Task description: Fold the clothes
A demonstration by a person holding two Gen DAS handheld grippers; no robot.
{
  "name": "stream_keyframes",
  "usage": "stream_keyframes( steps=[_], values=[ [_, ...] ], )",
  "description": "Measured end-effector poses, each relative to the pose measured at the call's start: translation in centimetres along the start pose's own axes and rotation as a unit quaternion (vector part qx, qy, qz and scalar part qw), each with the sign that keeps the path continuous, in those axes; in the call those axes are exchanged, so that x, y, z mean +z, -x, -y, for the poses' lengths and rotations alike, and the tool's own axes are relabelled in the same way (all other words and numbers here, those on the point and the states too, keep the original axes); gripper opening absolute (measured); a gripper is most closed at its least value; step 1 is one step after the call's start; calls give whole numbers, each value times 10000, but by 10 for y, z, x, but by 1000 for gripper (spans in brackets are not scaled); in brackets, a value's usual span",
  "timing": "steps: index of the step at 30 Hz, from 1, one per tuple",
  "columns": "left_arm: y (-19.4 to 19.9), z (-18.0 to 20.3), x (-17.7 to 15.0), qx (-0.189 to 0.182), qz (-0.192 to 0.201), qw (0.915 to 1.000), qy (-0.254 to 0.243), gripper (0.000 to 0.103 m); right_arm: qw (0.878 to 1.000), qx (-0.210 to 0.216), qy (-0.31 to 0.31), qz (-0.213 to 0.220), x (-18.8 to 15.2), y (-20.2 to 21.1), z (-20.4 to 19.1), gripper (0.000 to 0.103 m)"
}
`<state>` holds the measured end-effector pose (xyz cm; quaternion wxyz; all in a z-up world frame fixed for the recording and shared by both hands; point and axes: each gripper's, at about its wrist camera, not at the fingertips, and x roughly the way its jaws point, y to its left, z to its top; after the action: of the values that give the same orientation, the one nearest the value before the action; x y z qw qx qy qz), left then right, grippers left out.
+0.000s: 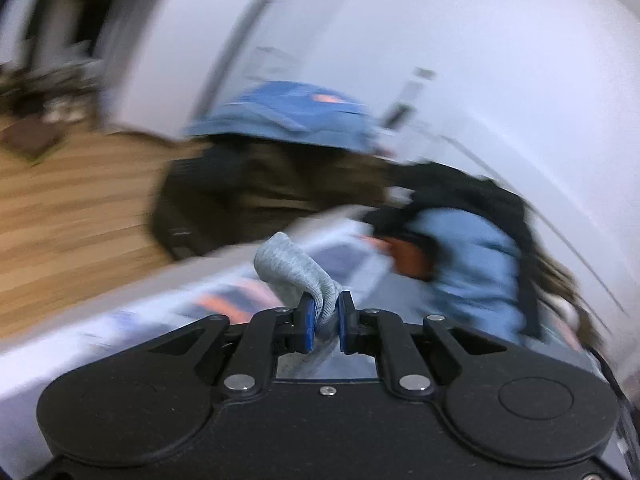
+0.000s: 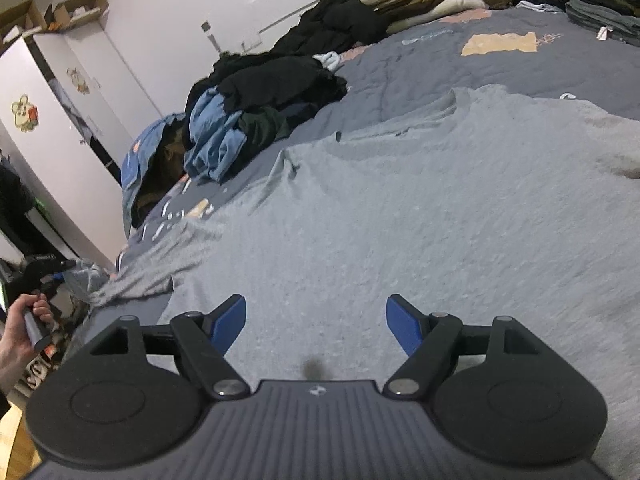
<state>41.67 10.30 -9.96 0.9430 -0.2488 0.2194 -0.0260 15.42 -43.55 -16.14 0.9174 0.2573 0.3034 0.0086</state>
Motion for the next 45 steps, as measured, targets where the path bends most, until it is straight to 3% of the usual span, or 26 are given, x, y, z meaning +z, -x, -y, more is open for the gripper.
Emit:
stream_keyframes(
  steps=[4,9,11,13,17,18,19,21,25,29,31,36,42,45],
  values=[
    [23,100,-42,-889,-274,9936,-637,11,9997,22,-161,192,9,13,9,77],
    [49,231,-137,-1918,-895,9665,-1455,11,9981,-39,-390,480,22,35,28,77],
    [56,271,-181,-2115,-1120,9555,-1726,11,9966,-89,-562,596,28,43,40,77],
    [59,310,-229,-2266,-1499,9377,-2168,13,9948,-124,-709,725,32,51,52,77],
    [70,349,-317,-2077,-2390,8993,-3017,19,9916,-298,-921,852,39,63,80,77],
    [77,348,-327,-2052,-2414,8976,-3066,23,9910,-342,-972,857,40,67,88,77],
    [87,344,-334,-2014,-2400,8985,-3076,29,9903,-387,-1017,870,41,70,95,77],
    [106,335,-340,-1943,-2288,8995,-3175,59,9884,-486,-1102,924,43,77,108,77],
    [127,334,-330,-1601,-1951,9050,-3426,62,9869,-576,-1195,919,43,84,121,77],
    [133,310,-290,-1313,-1854,9502,-2134,62,9882,-270,-1283,796,38,82,117,77],
    [129,295,-280,-1244,-1838,9626,-1554,62,9838,151,-1660,659,35,75,119,77],
    [125,289,-270,-1302,-1817,9634,-1481,62,9571,1154,-2659,33,20,43,117,77],
    [121,281,-258,-1372,-1791,9642,-1393,62,9294,1380,-3398,-407,-11,17,103,77],
    [119,277,-252,-1404,-1780,9644,-1358,62,9265,1209,-3532,-467,-22,8,96,77]
  ],
)
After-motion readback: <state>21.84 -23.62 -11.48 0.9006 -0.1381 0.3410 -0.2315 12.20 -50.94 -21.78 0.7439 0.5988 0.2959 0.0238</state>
